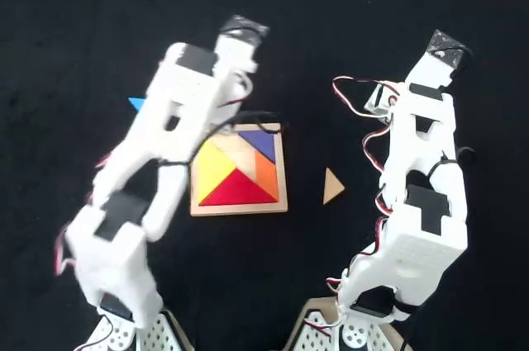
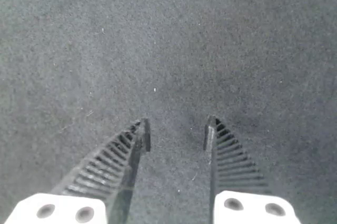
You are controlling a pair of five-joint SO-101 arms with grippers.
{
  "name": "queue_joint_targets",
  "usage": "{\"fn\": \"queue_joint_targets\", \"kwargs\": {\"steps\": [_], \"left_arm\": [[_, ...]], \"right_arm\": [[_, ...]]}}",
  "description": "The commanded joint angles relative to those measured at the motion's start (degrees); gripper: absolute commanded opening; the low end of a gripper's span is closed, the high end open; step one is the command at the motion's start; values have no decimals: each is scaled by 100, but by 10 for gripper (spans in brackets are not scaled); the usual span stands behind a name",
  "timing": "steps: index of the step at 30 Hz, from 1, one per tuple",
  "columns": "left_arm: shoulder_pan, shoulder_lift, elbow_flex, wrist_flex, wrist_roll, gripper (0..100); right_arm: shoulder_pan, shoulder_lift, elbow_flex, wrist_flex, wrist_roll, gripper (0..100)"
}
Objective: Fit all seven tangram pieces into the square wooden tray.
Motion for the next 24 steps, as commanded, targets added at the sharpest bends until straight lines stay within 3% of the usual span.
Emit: {"fn": "queue_joint_targets", "kwargs": {"steps": [1, 4, 7, 12, 16, 18, 20, 24], "left_arm": [[-637, -1820, 1771, -914, 53, 36], [-1209, -3103, 2985, -1741, 149, 36], [-1938, -4255, 4391, -3121, 475, 36], [-2765, -4949, 7064, -6664, 1169, 37], [-2677, -4800, 8435, -9222, 967, 38], [-2466, -4695, 8690, -9829, 624, 37], [-2308, -4607, 8716, -9916, 229, 36], [-2290, -4554, 8699, -9952, -123, 36]], "right_arm": [[-123, -22, -242, -97, -26, 180], [-149, -13, -233, -97, -18, 180], [-167, 110, -277, -97, -18, 180], [-281, 145, -286, -88, -18, 180], [-642, 180, -286, -97, -18, 180], [-958, 180, -259, -97, -18, 180], [-1204, 198, -233, -88, 35, 180], [-1521, 435, -277, -70, 985, 180]]}}
